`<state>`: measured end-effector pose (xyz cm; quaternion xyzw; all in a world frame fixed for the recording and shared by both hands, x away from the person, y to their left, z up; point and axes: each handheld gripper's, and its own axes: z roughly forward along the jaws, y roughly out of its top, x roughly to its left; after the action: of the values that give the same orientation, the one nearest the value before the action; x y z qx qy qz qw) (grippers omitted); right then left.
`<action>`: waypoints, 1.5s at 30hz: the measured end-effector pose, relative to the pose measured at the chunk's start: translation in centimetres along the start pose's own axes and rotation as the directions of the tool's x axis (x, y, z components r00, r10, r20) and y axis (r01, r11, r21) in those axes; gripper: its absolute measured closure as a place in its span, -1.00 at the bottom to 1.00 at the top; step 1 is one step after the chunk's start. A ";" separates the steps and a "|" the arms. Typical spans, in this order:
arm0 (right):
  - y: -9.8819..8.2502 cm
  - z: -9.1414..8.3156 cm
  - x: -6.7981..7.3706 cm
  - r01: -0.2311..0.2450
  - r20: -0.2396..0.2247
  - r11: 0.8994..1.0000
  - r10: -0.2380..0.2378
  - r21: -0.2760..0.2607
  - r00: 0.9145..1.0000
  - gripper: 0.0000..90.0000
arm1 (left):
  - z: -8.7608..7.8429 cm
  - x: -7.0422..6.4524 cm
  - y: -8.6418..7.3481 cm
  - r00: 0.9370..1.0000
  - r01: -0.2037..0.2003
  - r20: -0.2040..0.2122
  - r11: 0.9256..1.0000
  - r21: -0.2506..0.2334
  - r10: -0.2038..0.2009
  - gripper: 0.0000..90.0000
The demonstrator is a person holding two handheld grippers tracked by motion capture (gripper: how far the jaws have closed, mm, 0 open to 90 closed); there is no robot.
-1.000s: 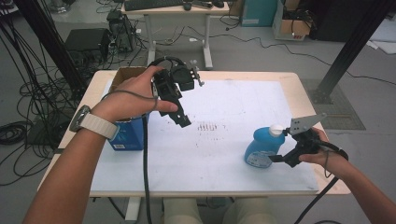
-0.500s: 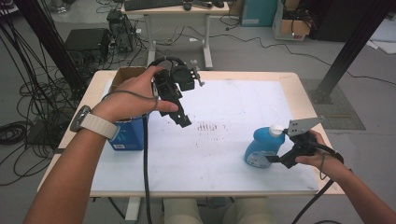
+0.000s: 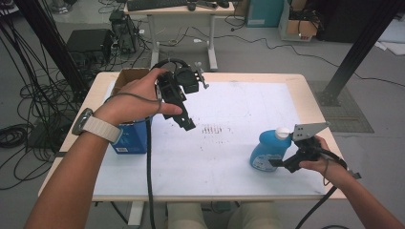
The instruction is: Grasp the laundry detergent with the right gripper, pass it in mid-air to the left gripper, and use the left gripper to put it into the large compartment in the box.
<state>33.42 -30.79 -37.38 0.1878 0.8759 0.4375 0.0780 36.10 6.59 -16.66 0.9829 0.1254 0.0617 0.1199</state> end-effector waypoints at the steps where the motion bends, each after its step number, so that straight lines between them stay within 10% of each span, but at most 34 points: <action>1: 0.0 0.0 0.0 0.000 0.000 1.000 0.000 0.000 1.000 -0.78 | 0.0 0.0 0.0 1.000 0.000 0.001 1.000 0.000 0.000 -0.77; 45: -1.4 1.5 0.2 -0.017 -0.024 0.990 0.014 -0.138 1.000 -0.24 | 0.3 0.1 0.2 1.000 0.004 0.006 1.000 -0.002 -0.004 -0.76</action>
<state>33.36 -30.41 -39.36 0.1835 0.8430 0.4997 0.0772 36.30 6.39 -16.85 0.9827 0.1270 0.0586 0.1215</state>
